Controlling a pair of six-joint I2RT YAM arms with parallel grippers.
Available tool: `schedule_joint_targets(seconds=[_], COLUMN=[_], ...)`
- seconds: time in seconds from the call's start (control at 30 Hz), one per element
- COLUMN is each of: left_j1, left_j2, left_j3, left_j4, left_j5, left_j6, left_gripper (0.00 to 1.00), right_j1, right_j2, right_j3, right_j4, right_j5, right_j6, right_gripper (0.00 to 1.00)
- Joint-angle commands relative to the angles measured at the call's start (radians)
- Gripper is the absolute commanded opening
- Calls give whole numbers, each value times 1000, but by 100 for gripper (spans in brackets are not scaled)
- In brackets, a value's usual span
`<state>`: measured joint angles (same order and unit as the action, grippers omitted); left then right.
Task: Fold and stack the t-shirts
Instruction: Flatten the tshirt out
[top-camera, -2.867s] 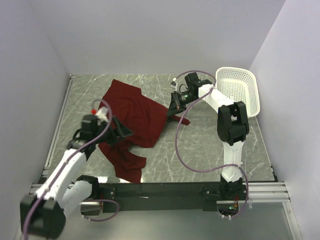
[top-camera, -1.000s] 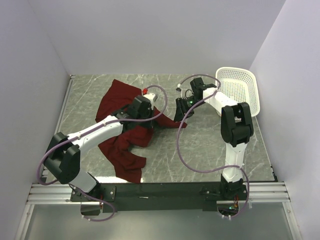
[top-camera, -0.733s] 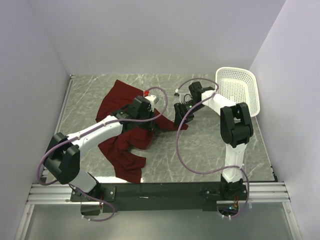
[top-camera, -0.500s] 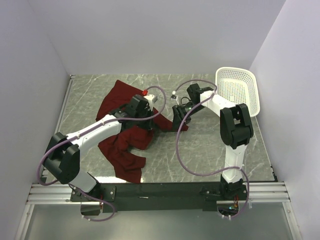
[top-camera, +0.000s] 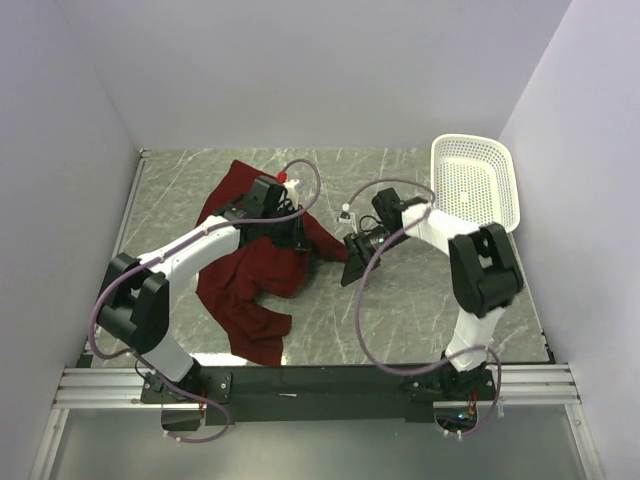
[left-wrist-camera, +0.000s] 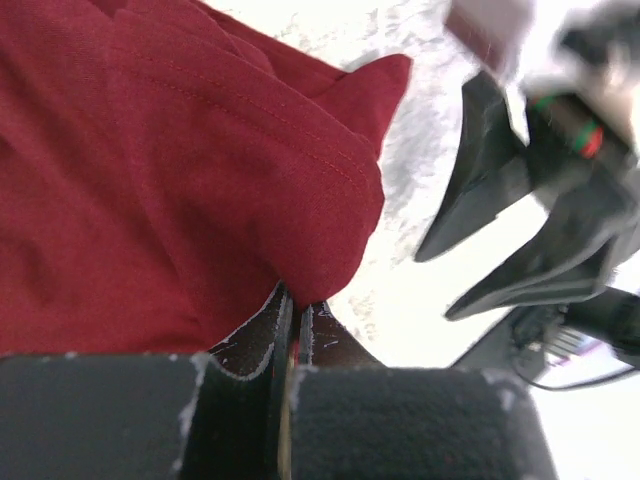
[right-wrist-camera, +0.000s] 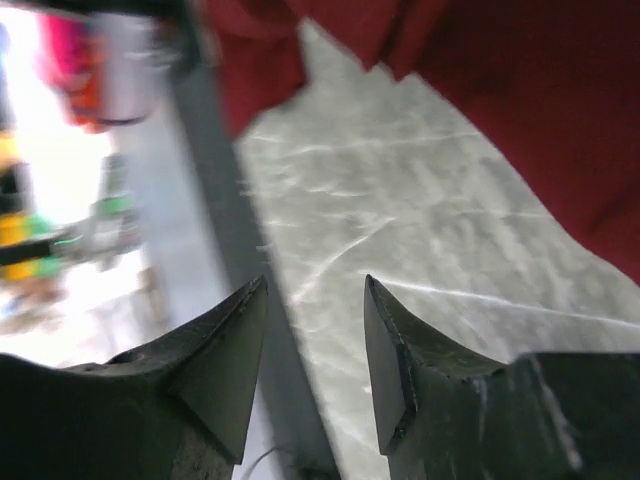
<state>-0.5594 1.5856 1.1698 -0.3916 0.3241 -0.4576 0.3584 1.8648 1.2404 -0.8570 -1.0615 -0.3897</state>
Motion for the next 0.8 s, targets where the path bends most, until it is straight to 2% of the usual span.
schedule_joint_targets(seconds=[0.0,0.23,0.27,0.33,0.5,0.67,0.77], left_j1=[41,88,92,98,116,127,133], left_j2=[20,60,63,71,79,85,88], left_j3=[60,94,99,113,122,129,134], left_j4=[-10,-26,-30,-44,-44,-47,-55], left_j5=[145,269,276,297,345,381,388], left_j6=[-29,-49,-46,-41,-46,-46,-41], left_gripper=[1,1,1,1,1,1,1], right_j1=[53,128,140,186,243,261,260], right_j2=[-177,-308,-328,-337,-276,-248,-224], right_j3=[-84,-326,-381,-415,-364,-348,-326], right_j4=[445,945,1058,1139,1121,1129,1106], right_j5=[264,469,489,543,577,771,795], right_j6=[260,512,532,571,636,678,689], right_gripper=[51,53,53,54,54,54,54])
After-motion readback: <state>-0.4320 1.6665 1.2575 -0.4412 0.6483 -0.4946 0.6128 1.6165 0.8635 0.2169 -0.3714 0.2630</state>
